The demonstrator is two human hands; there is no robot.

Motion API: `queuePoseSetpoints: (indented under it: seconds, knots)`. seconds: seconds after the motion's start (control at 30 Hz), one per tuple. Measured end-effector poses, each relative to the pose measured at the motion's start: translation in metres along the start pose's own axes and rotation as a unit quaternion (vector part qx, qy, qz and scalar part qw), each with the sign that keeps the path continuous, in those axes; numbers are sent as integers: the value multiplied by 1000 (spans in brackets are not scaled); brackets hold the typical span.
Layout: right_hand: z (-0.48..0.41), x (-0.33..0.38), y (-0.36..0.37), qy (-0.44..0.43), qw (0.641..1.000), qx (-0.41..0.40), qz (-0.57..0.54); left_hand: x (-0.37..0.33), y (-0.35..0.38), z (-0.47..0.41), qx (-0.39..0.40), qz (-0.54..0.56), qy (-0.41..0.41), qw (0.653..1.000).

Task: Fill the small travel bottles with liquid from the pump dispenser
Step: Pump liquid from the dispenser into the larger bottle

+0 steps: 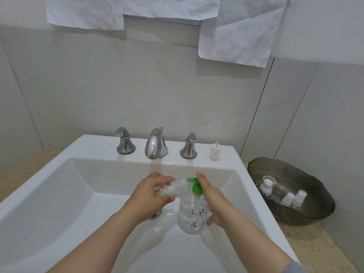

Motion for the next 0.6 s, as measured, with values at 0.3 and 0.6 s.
queuePoseSetpoints:
  seconds: [0.3, 0.6]
  knots:
    - [7, 3, 2, -29, 1000, -3, 6, 1, 2, 0, 5, -4, -5, 1000]
    - [2, -1, -4, -18, 1000, -5, -1, -3, -1, 0, -9, 20, 6, 1000]
Point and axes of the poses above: each hand's wrist, its own z-axis away from the middle knuckle, its own y-axis out of the palm, x = y × z, the point moved 4 cm from there along -z, towards the middle knuckle, and after that the axes turned 13 degrees about -z, right-handed, at the moved point
